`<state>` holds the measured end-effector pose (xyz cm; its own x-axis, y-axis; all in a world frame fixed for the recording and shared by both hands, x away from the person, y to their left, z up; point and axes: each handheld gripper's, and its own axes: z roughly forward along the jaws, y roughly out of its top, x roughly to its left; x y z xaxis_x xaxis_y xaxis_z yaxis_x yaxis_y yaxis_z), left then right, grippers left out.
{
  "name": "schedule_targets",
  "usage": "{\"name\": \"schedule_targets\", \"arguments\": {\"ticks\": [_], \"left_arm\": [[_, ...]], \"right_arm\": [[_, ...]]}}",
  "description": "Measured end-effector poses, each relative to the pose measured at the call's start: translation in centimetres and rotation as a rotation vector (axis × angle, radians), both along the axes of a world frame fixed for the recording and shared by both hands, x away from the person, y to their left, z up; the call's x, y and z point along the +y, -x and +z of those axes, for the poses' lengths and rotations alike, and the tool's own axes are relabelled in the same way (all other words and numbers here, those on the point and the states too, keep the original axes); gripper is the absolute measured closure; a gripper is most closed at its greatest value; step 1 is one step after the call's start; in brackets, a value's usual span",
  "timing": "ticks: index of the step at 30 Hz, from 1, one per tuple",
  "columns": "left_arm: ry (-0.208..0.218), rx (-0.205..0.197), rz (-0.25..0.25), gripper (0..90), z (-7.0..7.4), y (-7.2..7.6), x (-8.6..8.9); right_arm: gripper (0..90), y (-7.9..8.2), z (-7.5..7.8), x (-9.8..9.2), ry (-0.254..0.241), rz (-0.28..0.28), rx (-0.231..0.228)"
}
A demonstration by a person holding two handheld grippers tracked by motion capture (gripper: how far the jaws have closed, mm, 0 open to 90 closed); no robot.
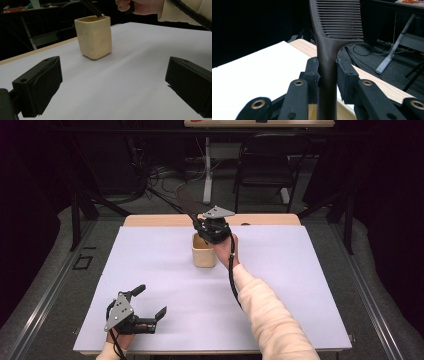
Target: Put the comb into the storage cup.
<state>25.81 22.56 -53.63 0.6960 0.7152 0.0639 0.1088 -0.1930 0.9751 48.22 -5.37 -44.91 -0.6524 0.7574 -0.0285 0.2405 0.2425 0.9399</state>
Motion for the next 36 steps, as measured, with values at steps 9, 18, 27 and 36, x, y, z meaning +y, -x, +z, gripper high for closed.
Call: {"name": "schedule_targets", "arguments": {"ticks": [9, 18, 27, 36], "left_arm": [[-0.002, 0.001, 0.000, 0.8, 0.0, 0.0, 0.0], [0.000, 0.002, 0.002, 0.8, 0.0, 0.0, 0.0], [0.000, 0.001, 0.002, 0.8, 0.0, 0.0, 0.0], [0.000, 0.001, 0.001, 0.8, 0.0, 0.0, 0.0]], "right_arm": [[72.3, -0.1, -0.4, -0.2, -0.001, 0.000, 0.010], [72.2, -0.1, -0.8, -0.1, 0.000, 0.004, 0.016], [72.2, 0.0, -1.2, 0.0, 0.008, 0.012, 0.030], [72.2, -0.1, -1.4, 0.0, 0.018, 0.017, 0.033]]}}
